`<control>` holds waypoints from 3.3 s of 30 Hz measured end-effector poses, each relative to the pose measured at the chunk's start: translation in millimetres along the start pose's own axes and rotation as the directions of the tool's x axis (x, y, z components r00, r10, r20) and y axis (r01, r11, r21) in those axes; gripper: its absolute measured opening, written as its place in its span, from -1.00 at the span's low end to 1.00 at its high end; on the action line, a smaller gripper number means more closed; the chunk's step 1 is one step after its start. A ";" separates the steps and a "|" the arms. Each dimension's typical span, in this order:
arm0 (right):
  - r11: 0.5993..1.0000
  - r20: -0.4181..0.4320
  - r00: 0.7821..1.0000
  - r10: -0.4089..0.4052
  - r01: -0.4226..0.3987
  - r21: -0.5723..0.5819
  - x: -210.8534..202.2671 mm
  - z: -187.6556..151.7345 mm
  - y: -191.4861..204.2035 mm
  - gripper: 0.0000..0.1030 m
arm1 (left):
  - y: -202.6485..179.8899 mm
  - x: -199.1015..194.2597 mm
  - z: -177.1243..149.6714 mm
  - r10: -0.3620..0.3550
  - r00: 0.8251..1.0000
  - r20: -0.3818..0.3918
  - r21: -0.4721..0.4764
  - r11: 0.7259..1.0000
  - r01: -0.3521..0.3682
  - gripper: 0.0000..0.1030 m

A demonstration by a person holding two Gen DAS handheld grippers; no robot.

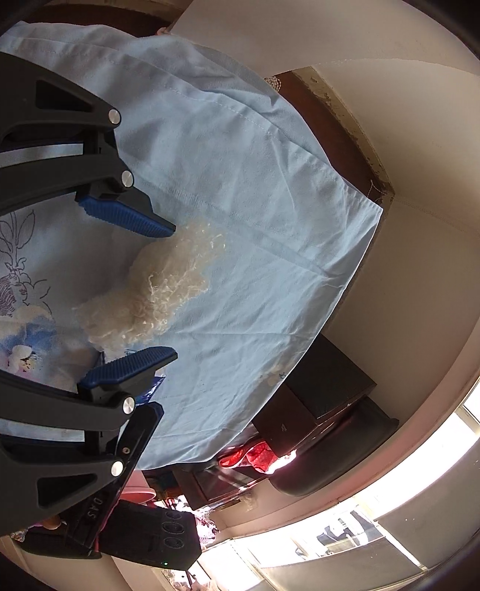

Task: Collect trash
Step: 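Grasp the blue Tempo tissue pack with the right tool, then grasp the clear crinkled plastic with left tool while right holds the tissue pack, then carry the tissue pack and clear plastic over the pink bucket with both tools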

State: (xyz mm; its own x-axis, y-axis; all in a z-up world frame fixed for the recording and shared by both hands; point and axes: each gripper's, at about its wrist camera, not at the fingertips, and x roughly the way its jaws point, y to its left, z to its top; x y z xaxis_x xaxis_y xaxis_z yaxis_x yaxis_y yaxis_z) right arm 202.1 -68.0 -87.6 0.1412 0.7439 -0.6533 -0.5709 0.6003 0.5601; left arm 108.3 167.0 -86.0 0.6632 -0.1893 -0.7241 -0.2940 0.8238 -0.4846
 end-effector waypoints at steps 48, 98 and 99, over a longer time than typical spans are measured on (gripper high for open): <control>0.916 0.101 0.934 -0.344 0.357 -0.182 -14.0 -78.6 68.5 -0.02 | -39.1 -37.6 -67.1 0.108 0.989 0.102 0.374 0.917 -0.138 -0.61; 0.881 0.146 0.870 -0.471 0.471 0.036 -117.6 -184.8 22.6 0.15 | -122.2 -38.3 -137.0 -0.035 0.999 0.003 0.541 0.841 0.028 -0.61; 0.880 0.147 0.869 -0.473 0.473 0.032 -117.6 -185.0 22.5 0.15 | -122.3 -38.1 -136.9 -0.035 0.999 0.003 0.541 0.841 0.028 -0.61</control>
State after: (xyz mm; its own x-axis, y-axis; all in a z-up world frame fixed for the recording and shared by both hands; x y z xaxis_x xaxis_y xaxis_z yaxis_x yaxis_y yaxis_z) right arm 23.0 -196.3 -92.4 0.5111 0.4056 -0.7578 -0.4095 0.8901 0.2003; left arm 24.7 0.3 -66.3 0.6754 -0.2164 -0.7050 0.1436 0.9763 -0.1621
